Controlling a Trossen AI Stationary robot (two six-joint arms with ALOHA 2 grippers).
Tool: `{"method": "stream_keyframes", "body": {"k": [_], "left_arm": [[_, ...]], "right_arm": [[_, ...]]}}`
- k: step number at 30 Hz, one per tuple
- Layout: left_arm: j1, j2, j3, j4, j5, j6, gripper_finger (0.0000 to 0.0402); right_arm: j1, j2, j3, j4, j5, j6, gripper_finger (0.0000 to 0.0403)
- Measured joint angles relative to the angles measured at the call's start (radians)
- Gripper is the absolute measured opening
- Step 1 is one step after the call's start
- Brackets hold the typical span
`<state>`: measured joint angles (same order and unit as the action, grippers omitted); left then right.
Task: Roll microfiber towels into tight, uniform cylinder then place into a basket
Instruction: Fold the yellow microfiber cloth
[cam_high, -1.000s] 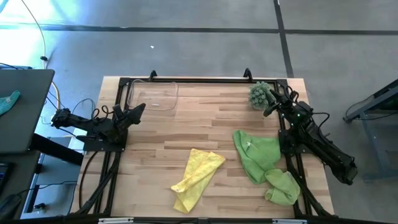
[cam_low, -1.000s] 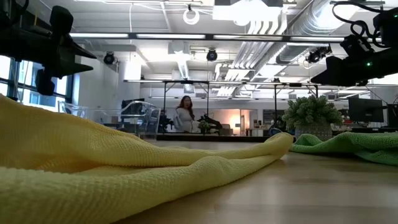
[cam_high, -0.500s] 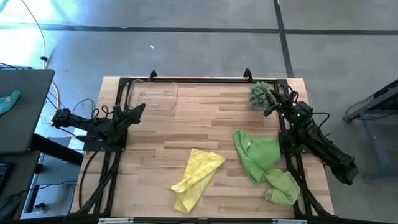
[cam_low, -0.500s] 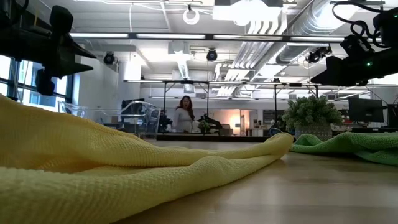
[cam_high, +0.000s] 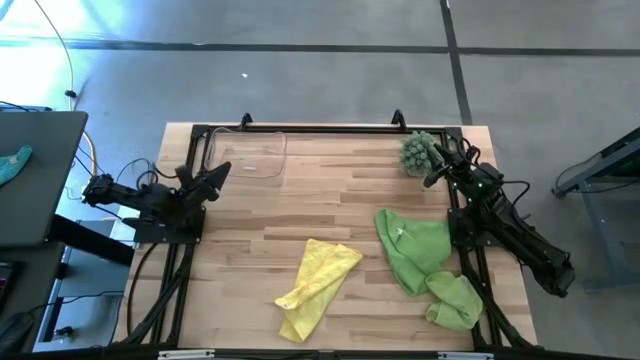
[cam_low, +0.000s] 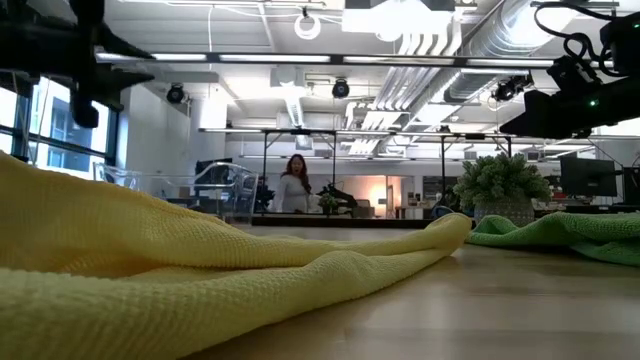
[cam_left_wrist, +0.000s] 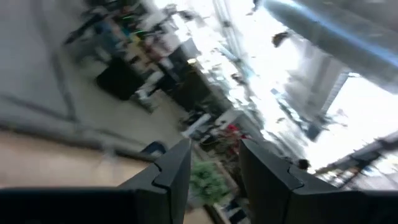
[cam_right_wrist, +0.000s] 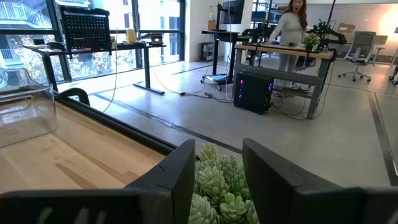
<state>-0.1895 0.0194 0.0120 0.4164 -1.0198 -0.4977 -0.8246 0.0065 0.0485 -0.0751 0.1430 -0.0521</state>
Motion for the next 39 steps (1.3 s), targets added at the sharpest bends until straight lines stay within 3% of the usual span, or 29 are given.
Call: {"method": "stream_keyframes", "body": {"k": [4, 15, 26, 32, 39], "left_arm": [[0.0, 0.0, 0.0, 0.128, 0.077, 0.202, 0.0124], [0.001, 0.0, 0.001, 0.285, 0.294, 0.51, 0.0124], [0.0, 0.023, 0.133, 0.266, 0.313, 0.776, 0.0124], [0.0, 0.129, 0.227, 0.18, 0.312, 0.799, 0.0124], [0.0, 0.384, 0.312, 0.122, 0.317, 0.746, 0.0124]], "right_arm": [[0.0, 0.0, 0.0, 0.0, 0.0, 0.0, 0.0126], [0.0, 0.0, 0.0, 0.0, 0.0, 0.0, 0.0126], [0.0, 0.0, 0.0, 0.0, 0.0, 0.0, 0.0126], [0.0, 0.0, 0.0, 0.0, 0.0, 0.0, 0.0126], [0.0, 0.0, 0.0, 0.0, 0.0, 0.0, 0.0126]]}}
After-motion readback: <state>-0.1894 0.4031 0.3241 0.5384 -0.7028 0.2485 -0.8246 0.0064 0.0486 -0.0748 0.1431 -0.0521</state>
